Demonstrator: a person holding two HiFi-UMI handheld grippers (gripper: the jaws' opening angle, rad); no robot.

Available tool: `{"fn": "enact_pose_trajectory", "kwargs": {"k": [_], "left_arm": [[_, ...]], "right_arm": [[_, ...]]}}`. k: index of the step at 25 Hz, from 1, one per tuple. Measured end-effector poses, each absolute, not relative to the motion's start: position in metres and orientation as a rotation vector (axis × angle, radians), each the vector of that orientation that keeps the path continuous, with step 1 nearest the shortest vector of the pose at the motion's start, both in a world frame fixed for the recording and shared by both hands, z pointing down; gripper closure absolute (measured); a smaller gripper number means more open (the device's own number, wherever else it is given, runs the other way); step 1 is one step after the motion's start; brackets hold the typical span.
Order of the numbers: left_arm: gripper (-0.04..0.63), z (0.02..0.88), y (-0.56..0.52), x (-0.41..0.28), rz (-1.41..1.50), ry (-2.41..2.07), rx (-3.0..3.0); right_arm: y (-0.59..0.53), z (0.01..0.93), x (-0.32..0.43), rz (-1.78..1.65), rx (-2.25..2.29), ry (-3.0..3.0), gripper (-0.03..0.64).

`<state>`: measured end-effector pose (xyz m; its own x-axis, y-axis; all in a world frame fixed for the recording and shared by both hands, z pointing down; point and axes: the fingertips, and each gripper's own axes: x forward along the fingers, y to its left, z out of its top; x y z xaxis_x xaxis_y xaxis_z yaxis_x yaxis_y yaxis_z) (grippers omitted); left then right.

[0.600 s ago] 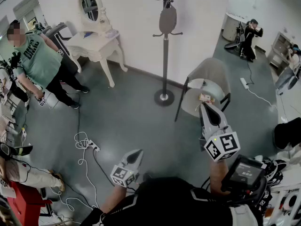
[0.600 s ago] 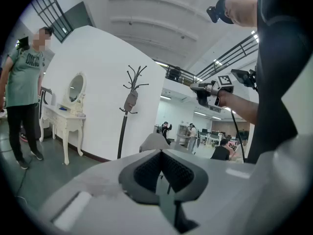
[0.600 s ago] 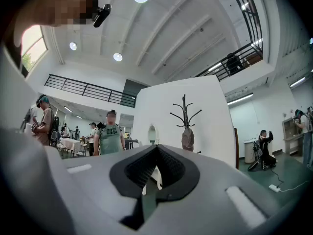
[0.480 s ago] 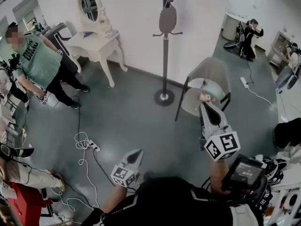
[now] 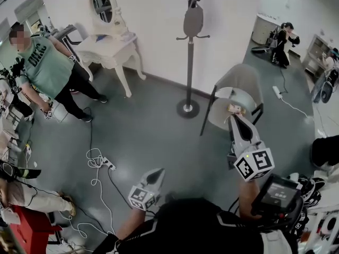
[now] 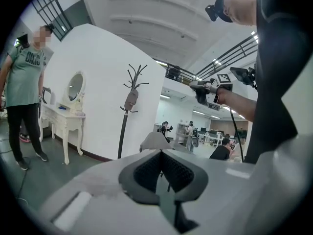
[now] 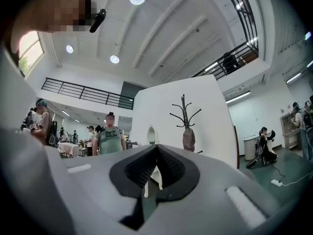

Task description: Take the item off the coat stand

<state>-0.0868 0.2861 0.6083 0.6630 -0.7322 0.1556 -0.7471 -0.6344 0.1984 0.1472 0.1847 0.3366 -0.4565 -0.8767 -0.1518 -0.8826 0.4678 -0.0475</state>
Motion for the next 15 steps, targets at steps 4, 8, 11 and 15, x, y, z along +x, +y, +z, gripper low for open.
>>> {"fn": "enact_pose_trajectory", "kwargs": {"k": [4,8,11,15], "left_arm": [[0.58,0.612,0.286,-0.104,0.089,-1.187,2.627],[0.58,0.613,0.288,-0.116,0.081,-1.153,2.658],[0.58,0.613,0.284,-0.127,0.078,-1.126,2.684],[0.58,0.618,0.282,-0.138,0.09,-1.081,2.718]], "right_arm": [[0.186,0.339,0.131,0.063,-1.563,2.555,0.607],[0.188,0.337,0.119,0.073,-1.581,2.546,0.607],[0.187,0.339,0.108,0.08,-1.599,2.53,0.607],[0.187,0.345,0.096,0.09,-1.631,2.515,0.607]]}}
